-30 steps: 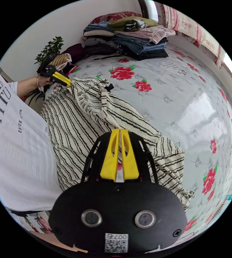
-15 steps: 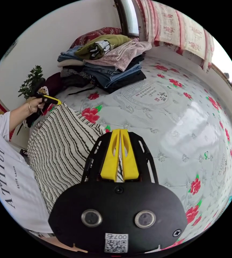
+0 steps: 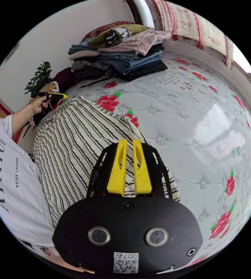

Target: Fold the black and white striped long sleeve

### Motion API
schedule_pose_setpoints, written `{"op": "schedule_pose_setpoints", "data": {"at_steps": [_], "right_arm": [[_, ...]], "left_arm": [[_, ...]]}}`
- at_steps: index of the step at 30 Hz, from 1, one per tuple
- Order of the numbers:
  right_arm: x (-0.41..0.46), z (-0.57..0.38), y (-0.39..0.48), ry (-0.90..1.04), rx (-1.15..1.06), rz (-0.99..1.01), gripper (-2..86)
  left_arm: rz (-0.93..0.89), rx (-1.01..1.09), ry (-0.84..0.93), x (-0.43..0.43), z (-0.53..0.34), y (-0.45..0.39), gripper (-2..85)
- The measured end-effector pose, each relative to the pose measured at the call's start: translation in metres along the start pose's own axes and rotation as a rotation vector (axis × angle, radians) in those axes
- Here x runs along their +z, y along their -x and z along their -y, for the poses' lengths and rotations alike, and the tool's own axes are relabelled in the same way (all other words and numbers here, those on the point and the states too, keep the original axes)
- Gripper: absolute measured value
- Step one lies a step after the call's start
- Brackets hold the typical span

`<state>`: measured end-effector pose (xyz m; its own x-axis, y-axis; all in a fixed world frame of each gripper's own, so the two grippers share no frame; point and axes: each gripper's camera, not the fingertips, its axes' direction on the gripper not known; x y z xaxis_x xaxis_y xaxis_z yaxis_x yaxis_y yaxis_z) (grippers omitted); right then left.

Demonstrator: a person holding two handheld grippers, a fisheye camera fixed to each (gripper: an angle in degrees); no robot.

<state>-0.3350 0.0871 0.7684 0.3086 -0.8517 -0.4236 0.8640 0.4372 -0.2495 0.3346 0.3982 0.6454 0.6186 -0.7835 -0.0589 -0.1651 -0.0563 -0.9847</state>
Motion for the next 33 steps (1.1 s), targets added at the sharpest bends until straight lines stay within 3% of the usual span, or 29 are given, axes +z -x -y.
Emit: {"op": "schedule_pose_setpoints", "data": {"at_steps": [3,6,13,19,23,28,33], "right_arm": [[0.021,-0.004,-0.008,0.089,0.045,0.023,0.2],[0.015,0.013,-0.024,0.117,0.156,0.005,-0.1],[-0.131,-0.004,0.044,-0.142,0.093,-0.005,0.1],[-0.173,-0.141,0.096,0.019,0.188,-0.08,1.4],[-0.198,-0.219,0.118,0.106,0.303,-0.024,3.0],[-0.241,-0.268,0.153,0.118,0.341,-0.016,4.4],[-0.251,-0.246,0.181,0.134,0.264,0.017,5.4]], "left_arm": [[0.017,-0.032,0.239,0.041,0.004,-0.01,5.4],[0.052,-0.074,0.212,0.034,0.011,-0.011,3.6],[0.041,-0.079,-0.027,-0.102,-0.04,-0.036,3.1],[0.015,-0.238,0.064,-0.142,-0.19,-0.048,5.0],[-0.017,-0.268,0.14,-0.158,-0.286,-0.081,6.2],[-0.01,-0.18,0.172,-0.183,-0.33,-0.125,6.6],[-0.01,-0.15,0.175,-0.212,-0.343,-0.143,6.8]]}}
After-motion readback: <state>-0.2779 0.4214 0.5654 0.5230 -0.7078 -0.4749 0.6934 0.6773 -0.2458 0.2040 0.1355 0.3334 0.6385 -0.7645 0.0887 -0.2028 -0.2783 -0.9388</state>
